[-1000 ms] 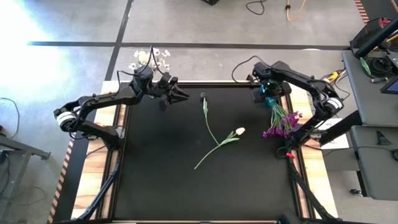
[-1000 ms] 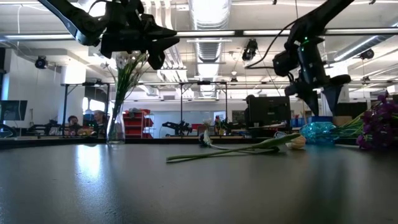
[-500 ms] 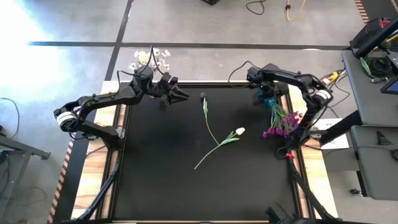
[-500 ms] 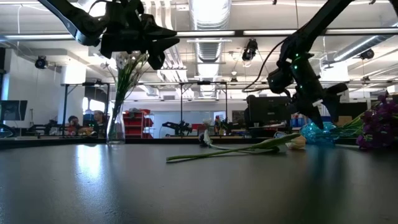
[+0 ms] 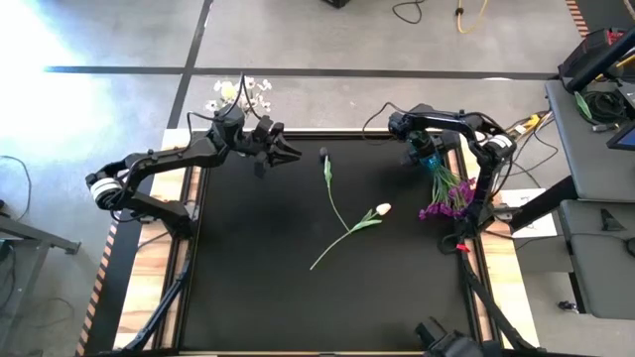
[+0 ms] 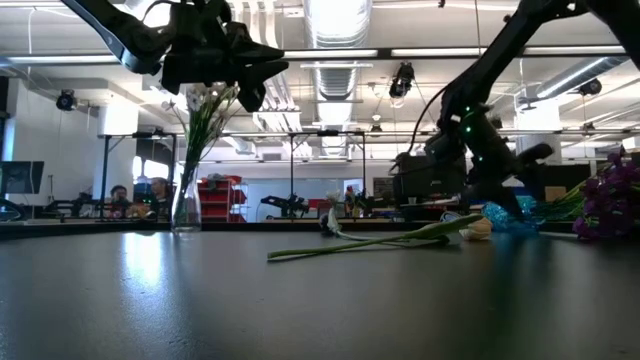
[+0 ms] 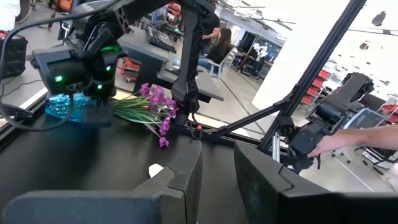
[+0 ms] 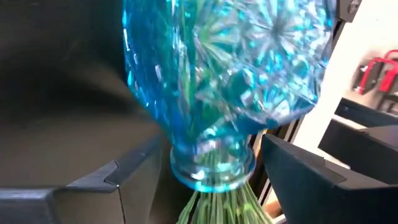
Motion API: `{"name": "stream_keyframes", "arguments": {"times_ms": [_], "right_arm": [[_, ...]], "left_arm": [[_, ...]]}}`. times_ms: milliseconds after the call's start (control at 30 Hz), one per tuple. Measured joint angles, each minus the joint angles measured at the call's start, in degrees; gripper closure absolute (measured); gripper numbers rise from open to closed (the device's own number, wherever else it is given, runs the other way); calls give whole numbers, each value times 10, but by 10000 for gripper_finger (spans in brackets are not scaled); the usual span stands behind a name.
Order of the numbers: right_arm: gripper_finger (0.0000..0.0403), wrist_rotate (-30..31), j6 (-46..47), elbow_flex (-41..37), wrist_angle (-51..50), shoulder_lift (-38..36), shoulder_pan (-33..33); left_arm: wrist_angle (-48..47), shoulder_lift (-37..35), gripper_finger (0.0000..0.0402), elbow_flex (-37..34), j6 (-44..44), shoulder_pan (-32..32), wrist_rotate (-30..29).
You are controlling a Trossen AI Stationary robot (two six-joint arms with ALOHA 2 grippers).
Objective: Sort flowers into vase by color
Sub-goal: Move the blue vase to the top center of the table
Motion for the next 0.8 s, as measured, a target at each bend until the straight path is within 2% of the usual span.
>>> {"name": "stream_keyframes", "arguments": {"times_ms": [200, 467, 800], "right_arm": [[165, 13, -11, 3, -1, 22, -2], [247, 16, -30, 3, -8, 25, -2], [248, -21, -77, 23, -55, 24, -2]], "left_arm": [[0, 0, 322, 0, 0, 0, 0], [0, 0, 322, 0, 0, 0, 1], [-1, 0, 322, 0, 0, 0, 1]]}}
